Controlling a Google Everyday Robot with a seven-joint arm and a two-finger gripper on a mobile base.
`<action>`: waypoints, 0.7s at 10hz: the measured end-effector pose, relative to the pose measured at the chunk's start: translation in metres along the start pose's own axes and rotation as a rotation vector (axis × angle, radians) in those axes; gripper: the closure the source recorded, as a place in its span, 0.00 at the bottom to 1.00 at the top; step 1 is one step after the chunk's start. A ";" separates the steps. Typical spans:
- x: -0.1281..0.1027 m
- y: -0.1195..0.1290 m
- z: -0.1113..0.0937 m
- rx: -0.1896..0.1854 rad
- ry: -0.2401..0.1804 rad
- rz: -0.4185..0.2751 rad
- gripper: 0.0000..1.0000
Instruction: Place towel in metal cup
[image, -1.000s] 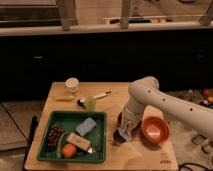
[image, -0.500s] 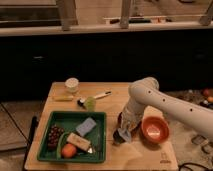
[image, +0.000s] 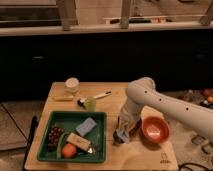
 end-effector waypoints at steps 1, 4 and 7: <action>-0.001 -0.002 0.001 -0.003 -0.004 -0.009 1.00; -0.005 -0.004 0.004 -0.001 -0.012 -0.020 0.92; -0.006 -0.009 0.007 -0.001 -0.021 -0.029 0.60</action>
